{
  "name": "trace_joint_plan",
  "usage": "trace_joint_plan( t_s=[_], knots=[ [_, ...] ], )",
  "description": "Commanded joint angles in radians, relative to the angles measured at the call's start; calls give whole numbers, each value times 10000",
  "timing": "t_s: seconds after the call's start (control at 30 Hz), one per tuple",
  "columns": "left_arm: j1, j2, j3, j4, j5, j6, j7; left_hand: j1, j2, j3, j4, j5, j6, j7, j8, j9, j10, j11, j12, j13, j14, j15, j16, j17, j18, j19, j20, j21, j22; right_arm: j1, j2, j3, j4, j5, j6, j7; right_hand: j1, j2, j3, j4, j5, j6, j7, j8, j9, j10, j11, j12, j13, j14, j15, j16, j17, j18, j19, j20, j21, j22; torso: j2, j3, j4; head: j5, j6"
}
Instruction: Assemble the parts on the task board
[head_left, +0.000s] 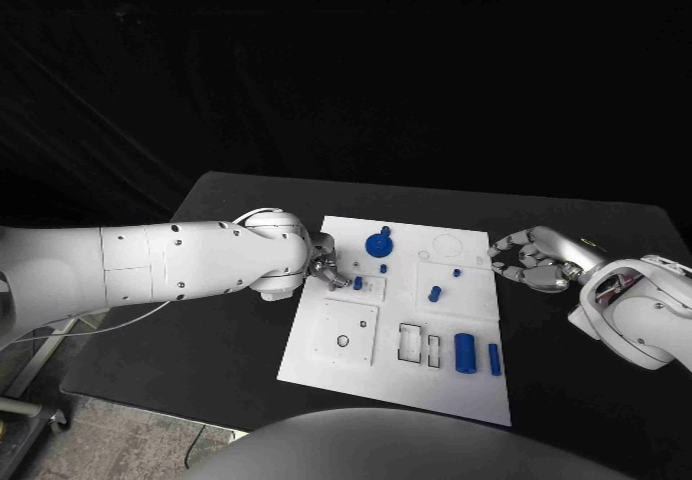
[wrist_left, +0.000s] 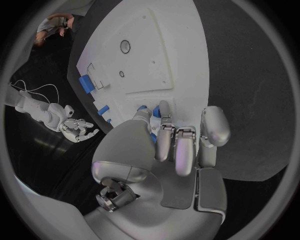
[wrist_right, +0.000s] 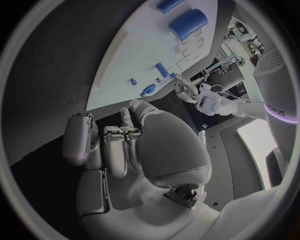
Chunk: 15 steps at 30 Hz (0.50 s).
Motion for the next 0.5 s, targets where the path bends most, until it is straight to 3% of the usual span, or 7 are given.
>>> trace_joint_plan(
  t_s=[0.03, 0.23, 0.37, 0.5],
  knots=[
    [-8, 30, 3, 6, -42, -172, 84, 99, -30, 144, 5, 304, -44, 69, -134, -51, -81, 9, -59, 1058, 468, -12, -63, 1932, -123, -94, 7, -47, 1454, 0, 4, 1, 14, -31, 139, -28, 14, -18, 43, 1, 26, 55, -2, 26, -11, 1066, 76, -52, 2615, 1024, 39, -18, 2603, -10, 42, -5, -54, 1636, -4, 2, -3, 11, -2],
    [-13, 34, 2, 10, -42, -341, 154, 160, -4, 538, 9, 874, -4, 78, -283, -85, -103, 14, -75, 1059, 460, 1, -65, 1927, -118, -106, 18, -59, 1453, 0, -1, 1, 14, -31, 176, -37, 18, -16, 50, -3, 35, 57, -1, 27, -12, 1066, 77, -52, 2615, 1026, 40, -14, 2606, -10, 40, -5, -58, 1635, -2, 4, -1, 9, -2],
    [-17, 41, 0, 2, -34, -310, 163, 180, 19, 845, 5, 1085, 18, 80, -342, -77, -126, 17, -92, 1050, 447, 3, -70, 1914, -115, -120, 23, -75, 1449, -1, -6, 1, 16, -28, 218, -53, 28, -7, 67, -12, 50, 63, -1, 30, -12, 1066, 78, -52, 2615, 1026, 41, -13, 2606, -10, 40, -4, -58, 1635, -1, 2, -2, 8, -2],
    [-30, 55, -1, -13, 0, -255, 174, 615, -249, 1490, -68, 1555, 43, 56, -359, 3, -154, 11, -120, 1043, 443, -39, -71, 1913, -112, -133, 9, -82, 1447, -2, -7, 1, 11, -24, 259, -76, 41, 2, 88, -25, 63, 82, -5, 40, -10, 1066, 77, -52, 2615, 1022, 43, -23, 2600, -7, 34, -3, -72, 1631, -3, 2, -2, 7, -2]
  ],
)
